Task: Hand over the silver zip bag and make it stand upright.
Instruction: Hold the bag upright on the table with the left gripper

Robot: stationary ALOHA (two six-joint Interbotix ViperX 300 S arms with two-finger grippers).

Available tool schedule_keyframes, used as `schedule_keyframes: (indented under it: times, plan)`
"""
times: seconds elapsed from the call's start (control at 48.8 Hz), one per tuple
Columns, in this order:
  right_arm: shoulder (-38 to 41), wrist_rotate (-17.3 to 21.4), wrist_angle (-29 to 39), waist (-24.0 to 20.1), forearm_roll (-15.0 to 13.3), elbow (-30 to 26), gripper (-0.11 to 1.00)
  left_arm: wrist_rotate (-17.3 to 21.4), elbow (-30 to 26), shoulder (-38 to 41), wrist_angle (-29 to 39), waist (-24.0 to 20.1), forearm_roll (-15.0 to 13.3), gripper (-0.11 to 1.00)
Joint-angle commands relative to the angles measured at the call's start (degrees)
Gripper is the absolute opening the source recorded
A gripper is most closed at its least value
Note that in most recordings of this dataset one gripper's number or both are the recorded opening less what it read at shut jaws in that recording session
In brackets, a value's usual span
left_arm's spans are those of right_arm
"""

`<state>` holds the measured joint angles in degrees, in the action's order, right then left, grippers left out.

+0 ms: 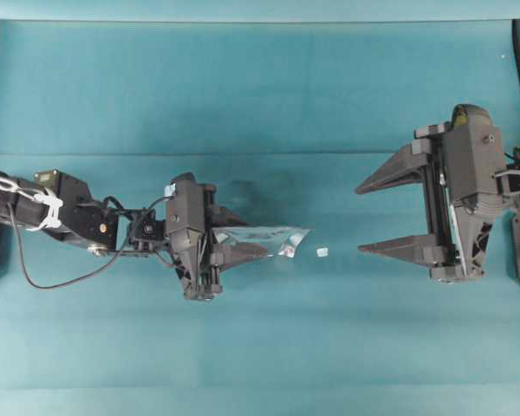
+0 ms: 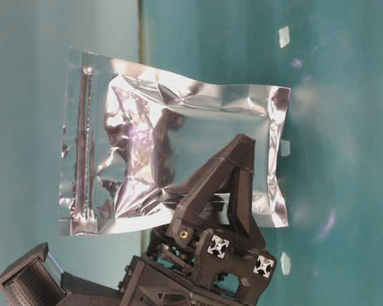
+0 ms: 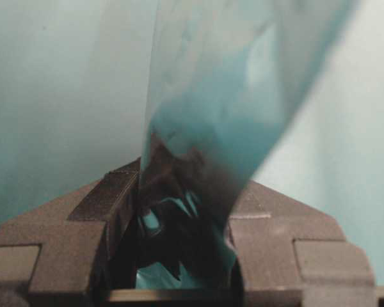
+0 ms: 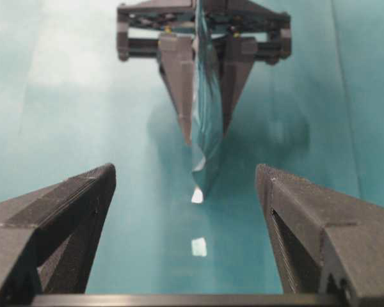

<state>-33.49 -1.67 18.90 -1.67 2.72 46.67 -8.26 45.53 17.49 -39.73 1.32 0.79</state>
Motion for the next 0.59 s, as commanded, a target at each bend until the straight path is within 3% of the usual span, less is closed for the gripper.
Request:
schedule_keyframes:
  times: [0.0, 0.574]
  plan:
    - [-0.5, 0.5, -0.3, -0.1, 0.0, -0.5, 0.95, -0.3, -0.2, -0.2, 0.3, 0.8, 0.3, 0.23]
    - [-0.5, 0.6, -0.3, -0.2, 0.0, -0.3, 0.95, -0.3, -0.2, -0.3, 0.3, 0.8, 0.3, 0.23]
